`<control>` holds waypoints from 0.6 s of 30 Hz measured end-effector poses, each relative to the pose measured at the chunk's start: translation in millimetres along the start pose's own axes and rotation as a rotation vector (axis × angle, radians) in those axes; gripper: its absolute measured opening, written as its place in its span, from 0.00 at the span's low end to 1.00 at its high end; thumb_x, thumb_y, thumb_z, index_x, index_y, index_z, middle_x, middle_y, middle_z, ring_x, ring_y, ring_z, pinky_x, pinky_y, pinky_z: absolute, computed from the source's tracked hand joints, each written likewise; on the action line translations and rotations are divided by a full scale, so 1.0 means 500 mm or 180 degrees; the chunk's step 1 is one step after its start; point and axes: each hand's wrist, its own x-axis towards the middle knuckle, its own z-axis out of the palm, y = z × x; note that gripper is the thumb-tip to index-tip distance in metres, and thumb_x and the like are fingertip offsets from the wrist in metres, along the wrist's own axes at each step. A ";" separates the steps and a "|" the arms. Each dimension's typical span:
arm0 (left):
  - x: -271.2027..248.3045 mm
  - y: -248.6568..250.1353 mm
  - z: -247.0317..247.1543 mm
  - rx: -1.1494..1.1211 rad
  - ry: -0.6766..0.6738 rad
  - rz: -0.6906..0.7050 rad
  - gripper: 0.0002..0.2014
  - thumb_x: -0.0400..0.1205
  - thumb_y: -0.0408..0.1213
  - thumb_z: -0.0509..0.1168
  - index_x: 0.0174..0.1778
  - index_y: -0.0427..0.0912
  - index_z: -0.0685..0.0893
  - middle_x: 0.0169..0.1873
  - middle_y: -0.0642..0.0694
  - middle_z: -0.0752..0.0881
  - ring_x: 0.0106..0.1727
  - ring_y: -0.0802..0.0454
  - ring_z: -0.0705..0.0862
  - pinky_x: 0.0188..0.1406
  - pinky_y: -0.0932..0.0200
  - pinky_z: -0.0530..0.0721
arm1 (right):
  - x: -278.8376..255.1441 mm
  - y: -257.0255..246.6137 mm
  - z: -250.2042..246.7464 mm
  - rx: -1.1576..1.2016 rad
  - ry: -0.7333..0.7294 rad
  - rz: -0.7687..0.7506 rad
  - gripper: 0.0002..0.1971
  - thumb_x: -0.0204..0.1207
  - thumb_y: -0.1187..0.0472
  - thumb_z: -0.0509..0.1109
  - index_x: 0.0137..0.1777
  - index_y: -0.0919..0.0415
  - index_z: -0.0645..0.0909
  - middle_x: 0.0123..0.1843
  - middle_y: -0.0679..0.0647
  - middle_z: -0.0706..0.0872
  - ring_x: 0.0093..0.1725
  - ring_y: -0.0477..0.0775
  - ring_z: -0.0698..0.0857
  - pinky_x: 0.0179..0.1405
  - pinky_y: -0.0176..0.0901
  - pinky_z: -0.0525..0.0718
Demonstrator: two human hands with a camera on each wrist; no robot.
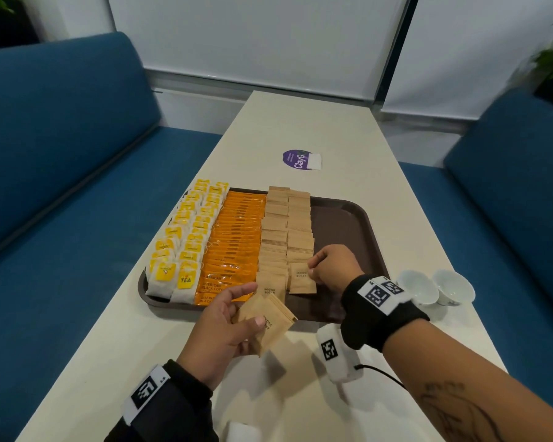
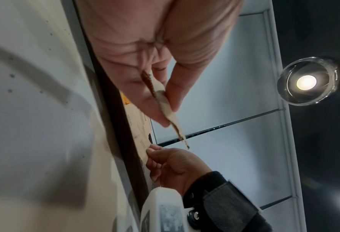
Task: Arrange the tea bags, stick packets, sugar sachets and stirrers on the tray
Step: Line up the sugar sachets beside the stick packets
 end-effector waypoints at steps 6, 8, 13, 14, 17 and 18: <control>0.003 -0.008 0.004 -0.0034 -0.0033 0.0062 0.22 0.76 0.18 0.65 0.58 0.49 0.79 0.53 0.37 0.86 0.48 0.44 0.87 0.24 0.59 0.83 | 0.010 0.005 0.007 -0.0109 0.0007 0.0022 0.11 0.73 0.66 0.75 0.32 0.54 0.79 0.49 0.55 0.87 0.50 0.51 0.84 0.60 0.47 0.84; 0.002 -0.009 0.009 -0.0045 -0.0058 0.0070 0.22 0.76 0.17 0.65 0.57 0.49 0.79 0.53 0.37 0.86 0.49 0.43 0.87 0.23 0.60 0.83 | 0.006 0.008 0.003 -0.0073 -0.0010 0.0013 0.10 0.73 0.65 0.75 0.34 0.54 0.80 0.50 0.55 0.87 0.48 0.51 0.84 0.55 0.45 0.86; -0.002 -0.004 0.022 -0.0025 -0.0052 0.0140 0.21 0.76 0.17 0.64 0.55 0.48 0.79 0.51 0.42 0.86 0.47 0.48 0.87 0.23 0.61 0.83 | -0.039 0.008 -0.027 0.0315 0.0029 -0.0275 0.03 0.75 0.61 0.73 0.43 0.57 0.81 0.47 0.53 0.87 0.46 0.49 0.85 0.45 0.41 0.85; -0.004 -0.003 0.026 -0.0020 -0.0052 0.0158 0.21 0.76 0.17 0.64 0.55 0.48 0.79 0.50 0.43 0.86 0.46 0.48 0.87 0.23 0.61 0.83 | -0.056 0.009 -0.036 0.0422 0.0013 -0.0346 0.03 0.76 0.60 0.73 0.44 0.57 0.81 0.47 0.52 0.86 0.46 0.47 0.84 0.42 0.37 0.82; -0.011 -0.003 0.037 -0.0014 -0.0043 0.0219 0.19 0.76 0.17 0.64 0.53 0.46 0.80 0.51 0.44 0.86 0.47 0.49 0.86 0.24 0.61 0.83 | -0.115 0.020 -0.062 0.0796 -0.0158 -0.0481 0.04 0.76 0.59 0.72 0.44 0.57 0.80 0.42 0.50 0.85 0.40 0.44 0.82 0.33 0.30 0.77; -0.013 -0.004 0.041 -0.0003 -0.0032 0.0237 0.19 0.76 0.16 0.64 0.53 0.45 0.80 0.52 0.45 0.86 0.47 0.49 0.86 0.24 0.61 0.84 | -0.133 0.027 -0.068 0.0928 -0.0251 -0.0490 0.04 0.76 0.58 0.72 0.43 0.57 0.80 0.41 0.49 0.85 0.38 0.44 0.82 0.31 0.30 0.77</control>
